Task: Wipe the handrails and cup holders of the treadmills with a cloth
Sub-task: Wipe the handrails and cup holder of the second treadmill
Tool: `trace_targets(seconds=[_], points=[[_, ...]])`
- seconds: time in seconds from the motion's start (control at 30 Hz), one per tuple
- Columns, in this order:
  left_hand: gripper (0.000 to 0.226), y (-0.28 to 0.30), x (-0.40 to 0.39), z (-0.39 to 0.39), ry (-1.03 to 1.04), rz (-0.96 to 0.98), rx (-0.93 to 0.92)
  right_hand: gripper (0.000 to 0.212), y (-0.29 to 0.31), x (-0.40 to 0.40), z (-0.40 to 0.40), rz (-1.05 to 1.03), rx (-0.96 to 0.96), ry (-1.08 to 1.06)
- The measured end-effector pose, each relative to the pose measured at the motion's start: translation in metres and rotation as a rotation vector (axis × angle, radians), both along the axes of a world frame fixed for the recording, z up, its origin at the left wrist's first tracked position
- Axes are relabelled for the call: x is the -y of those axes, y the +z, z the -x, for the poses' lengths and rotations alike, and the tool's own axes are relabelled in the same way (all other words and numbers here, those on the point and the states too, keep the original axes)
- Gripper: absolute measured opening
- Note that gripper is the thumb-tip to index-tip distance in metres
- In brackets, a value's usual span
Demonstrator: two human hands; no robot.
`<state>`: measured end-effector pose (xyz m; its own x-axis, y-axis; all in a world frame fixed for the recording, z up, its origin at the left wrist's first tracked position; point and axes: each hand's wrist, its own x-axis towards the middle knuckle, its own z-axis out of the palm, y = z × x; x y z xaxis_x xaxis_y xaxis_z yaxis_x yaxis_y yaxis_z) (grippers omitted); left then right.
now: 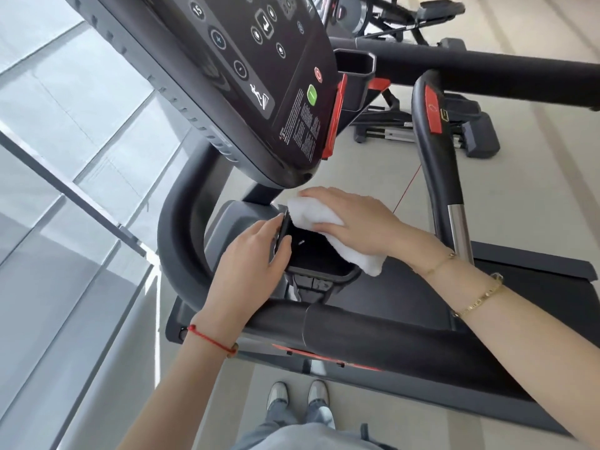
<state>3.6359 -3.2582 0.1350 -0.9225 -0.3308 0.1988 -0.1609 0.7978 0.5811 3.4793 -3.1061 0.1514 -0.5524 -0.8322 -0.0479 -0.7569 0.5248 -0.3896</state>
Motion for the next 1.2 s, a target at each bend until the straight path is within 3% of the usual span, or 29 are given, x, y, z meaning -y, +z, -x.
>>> trace_targets(seconds=[0.13, 0.37, 0.57, 0.8, 1.03, 1.2], points=[[0.045, 0.001, 0.0, 0.0, -0.01, -0.019, 0.023, 0.047, -0.005, -0.03, -0.001, 0.08, 0.131, -0.127], [0.044, 0.001, -0.004, -0.001, -0.023, -0.016, 0.006, 0.039, 0.004, 0.017, -0.003, -0.016, 0.006, -0.05], [0.045, 0.002, -0.003, -0.001, -0.043, -0.013, 0.024, 0.05, -0.01, -0.038, -0.018, 0.123, 0.201, -0.218], [0.043, 0.001, -0.004, 0.0, -0.041, -0.015, 0.016, 0.041, 0.007, -0.008, -0.013, 0.091, 0.226, -0.244], [0.041, 0.0, -0.005, 0.0, -0.04, 0.006, 0.0, 0.074, -0.012, -0.038, -0.074, 0.335, 0.564, -0.523], [0.036, -0.001, -0.006, 0.0, -0.047, 0.014, -0.01, 0.062, 0.004, -0.02, -0.042, 0.183, 0.429, -0.475]])
